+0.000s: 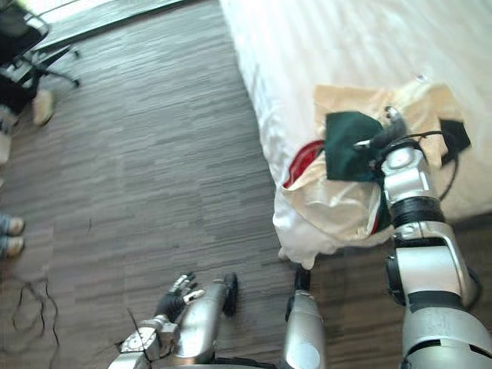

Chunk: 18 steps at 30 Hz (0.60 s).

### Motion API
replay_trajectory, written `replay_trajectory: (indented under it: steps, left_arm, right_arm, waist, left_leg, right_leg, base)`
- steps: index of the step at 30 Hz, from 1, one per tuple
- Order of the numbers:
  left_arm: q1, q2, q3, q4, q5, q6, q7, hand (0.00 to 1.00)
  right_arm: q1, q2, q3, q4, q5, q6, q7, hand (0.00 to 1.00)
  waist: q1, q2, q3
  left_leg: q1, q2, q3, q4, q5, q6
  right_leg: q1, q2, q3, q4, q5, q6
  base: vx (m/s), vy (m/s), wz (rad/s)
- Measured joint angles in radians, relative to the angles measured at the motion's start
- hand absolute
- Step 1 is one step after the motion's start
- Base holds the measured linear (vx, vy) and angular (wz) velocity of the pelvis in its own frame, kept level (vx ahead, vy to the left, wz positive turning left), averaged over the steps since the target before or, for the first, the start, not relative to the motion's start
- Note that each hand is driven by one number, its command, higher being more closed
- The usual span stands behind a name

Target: Tidy the bed and pick cloth on bed and put in laundry

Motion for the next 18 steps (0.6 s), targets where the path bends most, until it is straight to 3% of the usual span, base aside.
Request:
replay_trajectory:
  steps: [2, 4, 5, 6, 10, 14, 18]
  left_arm:
    - [-0.024, 0.016, -0.001, 0.001, 0.003, -0.001, -0.014, 0.0]
    - [-0.03, 0.029, -0.001, 0.002, 0.004, -0.001, -0.022, 0.0]
    - [-0.04, 0.031, -0.001, 0.005, 0.003, 0.005, -0.029, 0.0]
    - [-0.048, 0.032, -0.001, 0.008, 0.001, 0.011, -0.033, 0.0]
    - [-0.058, 0.03, -0.001, 0.026, -0.001, 0.018, -0.034, 0.0]
    - [-0.059, 0.028, 0.0, 0.043, -0.021, 0.019, -0.029, 0.0]
    - [-0.055, 0.023, 0.001, 0.077, -0.021, 0.009, -0.038, 0.0]
  right_arm:
    - [0.01, 0.018, 0.0, -0.028, -0.007, 0.003, 0.012, 0.0]
    - [0.026, 0.03, 0.001, -0.064, -0.01, 0.003, 0.014, 0.0]
    - [0.028, 0.036, 0.003, -0.077, -0.01, 0.0, 0.018, 1.0]
    - [0.025, 0.055, 0.008, -0.085, -0.019, -0.002, 0.027, 1.0]
    - [0.02, 0.071, 0.045, -0.114, -0.045, -0.032, 0.053, 1.0]
    - [0.006, 0.064, 0.062, -0.11, -0.044, -0.045, 0.06, 1.0]
    - [0.007, 0.049, 0.065, -0.101, -0.024, -0.055, 0.06, 1.0]
  waist:
    - [-0.015, -0.012, 0.007]
    - [-0.023, -0.013, 0.007]
    - [-0.017, -0.017, 0.008]
    - [-0.013, -0.02, 0.009]
    - [0.003, -0.033, 0.009]
    - [0.01, -0.033, 0.009]
    - [0.01, -0.031, 0.01]
  left_leg:
    - [0.016, -0.024, 0.05, 0.03, -0.017, 0.028]
    - [0.019, -0.021, 0.069, 0.05, -0.032, 0.032]
    - [0.02, -0.011, 0.098, 0.056, -0.035, 0.033]
    - [0.021, 0.001, 0.125, 0.056, -0.036, 0.031]
    - [0.033, 0.029, 0.153, 0.055, -0.053, 0.008]
    - [0.033, 0.056, 0.149, 0.043, -0.052, 0.003]
    - [0.034, 0.053, 0.126, 0.015, -0.038, -0.014]
  right_leg:
    - [0.018, -0.045, -0.013, -0.027, 0.072, 0.004]
    - [0.015, -0.05, -0.022, -0.023, 0.072, 0.003]
    - [-0.004, -0.073, -0.094, 0.006, 0.055, -0.042]
    - [-0.024, -0.107, -0.208, 0.055, 0.046, -0.094]
    - [-0.027, -0.077, -0.22, 0.031, 0.074, -0.031]
    - [-0.032, -0.052, -0.235, 0.023, 0.064, -0.032]
    - [-0.033, -0.067, -0.294, 0.031, 0.045, -0.029]
  base:
    - [0.07, 0.233, -0.37]
    - [0.09, 0.1, -0.3]
    - [0.12, 0.083, -0.51]
    - [0.11, 0.057, -0.49]
    - [0.06, -0.041, -0.4]
    - [0.02, -0.077, -0.11]
    - [0.0, -0.023, 0.12]
